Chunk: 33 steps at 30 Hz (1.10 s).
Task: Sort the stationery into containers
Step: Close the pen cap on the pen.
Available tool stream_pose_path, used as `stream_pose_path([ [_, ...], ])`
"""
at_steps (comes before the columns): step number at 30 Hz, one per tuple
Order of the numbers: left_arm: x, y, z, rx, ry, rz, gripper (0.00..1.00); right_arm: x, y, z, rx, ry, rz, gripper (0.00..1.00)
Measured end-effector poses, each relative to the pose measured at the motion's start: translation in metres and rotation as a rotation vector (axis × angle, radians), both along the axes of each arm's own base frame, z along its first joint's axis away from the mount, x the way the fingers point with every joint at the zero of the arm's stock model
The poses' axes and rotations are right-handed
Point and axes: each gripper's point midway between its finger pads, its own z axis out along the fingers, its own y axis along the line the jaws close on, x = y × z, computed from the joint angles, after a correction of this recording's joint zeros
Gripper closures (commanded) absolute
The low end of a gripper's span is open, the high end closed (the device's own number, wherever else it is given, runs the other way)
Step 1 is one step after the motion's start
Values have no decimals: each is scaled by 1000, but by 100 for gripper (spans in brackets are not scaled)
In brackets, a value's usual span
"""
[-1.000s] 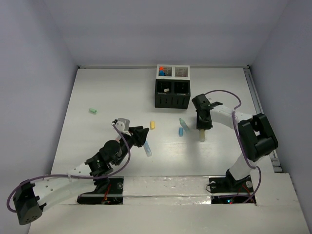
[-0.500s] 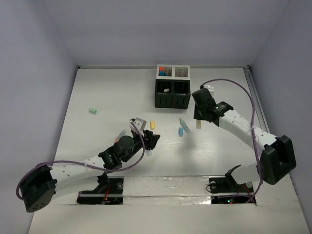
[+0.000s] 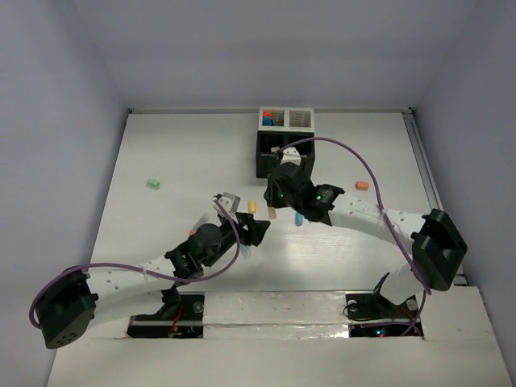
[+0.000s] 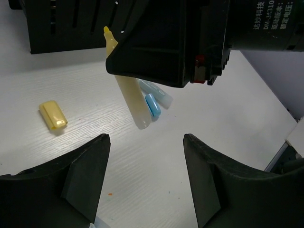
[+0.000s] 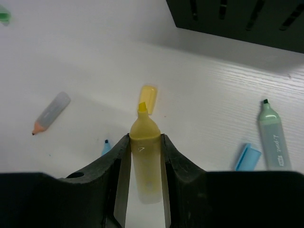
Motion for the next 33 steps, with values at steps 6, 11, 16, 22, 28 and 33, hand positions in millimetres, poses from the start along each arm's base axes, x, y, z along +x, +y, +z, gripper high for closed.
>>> stream_pose_path([
  [6, 10, 6, 5, -48, 16, 35, 40, 1, 20, 13, 84, -26, 26, 100],
  [11, 19, 12, 8, -80, 34, 56, 41, -2, 30, 19, 124, -32, 51, 100],
  [16, 25, 17, 9, -105, 48, 70, 44, -6, 36, 20, 144, -25, 73, 100],
  [22, 27, 16, 8, -114, 60, 54, 47, -11, 43, 23, 170, -19, 91, 100],
  [28, 24, 11, -3, -93, 90, 24, 49, -16, 51, 28, 194, -21, 115, 100],
  [33, 25, 11, -5, -95, 98, 23, 54, -19, 54, 35, 212, -33, 128, 100],
])
